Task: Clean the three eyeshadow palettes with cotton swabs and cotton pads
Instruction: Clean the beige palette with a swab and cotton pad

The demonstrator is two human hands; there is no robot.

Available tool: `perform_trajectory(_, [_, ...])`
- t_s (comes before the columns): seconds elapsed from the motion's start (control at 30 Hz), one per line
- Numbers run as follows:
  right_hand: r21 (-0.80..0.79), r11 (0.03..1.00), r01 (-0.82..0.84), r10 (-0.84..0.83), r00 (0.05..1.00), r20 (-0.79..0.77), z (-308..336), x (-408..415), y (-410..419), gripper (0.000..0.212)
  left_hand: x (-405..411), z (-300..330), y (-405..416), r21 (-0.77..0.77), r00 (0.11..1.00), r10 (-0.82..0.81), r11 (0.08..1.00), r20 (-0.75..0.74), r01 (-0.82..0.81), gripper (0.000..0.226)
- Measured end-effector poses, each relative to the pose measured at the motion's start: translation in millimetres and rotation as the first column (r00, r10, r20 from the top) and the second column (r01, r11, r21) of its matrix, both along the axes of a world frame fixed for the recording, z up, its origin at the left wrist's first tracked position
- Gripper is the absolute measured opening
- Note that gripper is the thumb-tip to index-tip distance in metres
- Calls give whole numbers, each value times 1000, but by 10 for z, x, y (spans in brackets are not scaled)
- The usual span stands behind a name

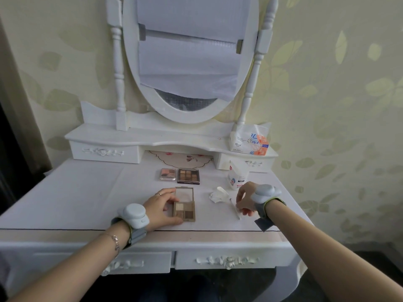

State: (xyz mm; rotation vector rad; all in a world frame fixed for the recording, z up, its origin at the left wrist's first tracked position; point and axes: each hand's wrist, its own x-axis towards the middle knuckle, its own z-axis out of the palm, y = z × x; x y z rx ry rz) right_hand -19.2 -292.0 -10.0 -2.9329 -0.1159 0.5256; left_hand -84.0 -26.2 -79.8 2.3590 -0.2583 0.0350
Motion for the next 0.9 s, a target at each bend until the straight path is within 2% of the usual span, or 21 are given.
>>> perform_trajectory(0.07, [88, 995, -50, 43, 996, 80, -1, 34, -79, 17, 7, -10, 4, -10, 1000, -1, 1000, 5, 1, 85])
perform_trajectory(0.1, [72, 992, -107, 99, 989, 106, -1, 59, -104, 21, 13, -16, 7, -13, 1000, -3, 1000, 7, 3, 85])
perform_trajectory(0.2, [-77, 940, -333, 341, 928, 151, -13, 48, -51, 30, 19, -43, 22, -19, 1000, -6, 1000, 18, 6, 88])
perform_trajectory(0.3, [-183, 874, -450, 474, 872, 123, -76, 66, 45, 30, 17, -52, 33, -28, 1000, -9, 1000, 11, 10, 89])
perform_trajectory(0.53, [-371, 803, -467, 518, 854, 44, -106, 230, 50, 28, 34, -53, 45, -8, 999, -40, 999, -3, 40, 70])
perform_trajectory(0.63, [-443, 754, -485, 551, 834, 25, -89, 240, 46, 24, 36, -42, 40, -14, 999, -39, 999, -3, 39, 74])
perform_trajectory(0.8, [-542, 613, -575, 648, 758, -72, -55, 210, 62, 22, 28, -37, 38, -24, 1000, -19, 1000, 10, 19, 78])
perform_trajectory(0.9, [-529, 584, -616, 657, 741, -138, -35, 206, 106, 22, 34, -49, 48, -18, 1000, -19, 1000, 4, 19, 75])
